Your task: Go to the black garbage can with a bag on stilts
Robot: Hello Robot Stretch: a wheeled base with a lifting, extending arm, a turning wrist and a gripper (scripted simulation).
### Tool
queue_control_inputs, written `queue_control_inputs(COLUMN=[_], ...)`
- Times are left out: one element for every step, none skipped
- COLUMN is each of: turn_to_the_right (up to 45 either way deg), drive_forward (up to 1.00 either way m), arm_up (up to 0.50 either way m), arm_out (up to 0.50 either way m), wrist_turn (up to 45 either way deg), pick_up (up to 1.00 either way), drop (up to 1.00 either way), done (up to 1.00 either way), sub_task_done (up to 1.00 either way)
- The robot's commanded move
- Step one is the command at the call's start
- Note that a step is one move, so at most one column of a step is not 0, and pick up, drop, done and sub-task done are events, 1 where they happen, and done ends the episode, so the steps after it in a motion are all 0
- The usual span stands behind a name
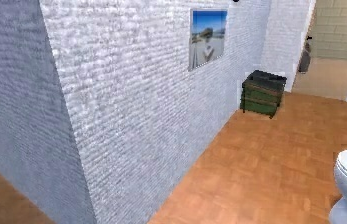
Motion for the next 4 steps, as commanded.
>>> queue_control_inputs(turn_to_the_right=[18.0,0.0,6.0,0.0], drive_forward=[0.0,1.0,0.0,0.35], arm_up=[0.0,0.0,0.0,0.0], arm_out=[0.0,0.0,0.0,0.0], wrist_turn=[0.0,0.0,0.0,0.0], pick_up=[0.0,0.0,0.0,0.0], drop=[0.0,0.0,0.0,0.0], done=[0.0,0.0,0.0,0.0], sub_task_done=[0.0,0.0,0.0,0.0])
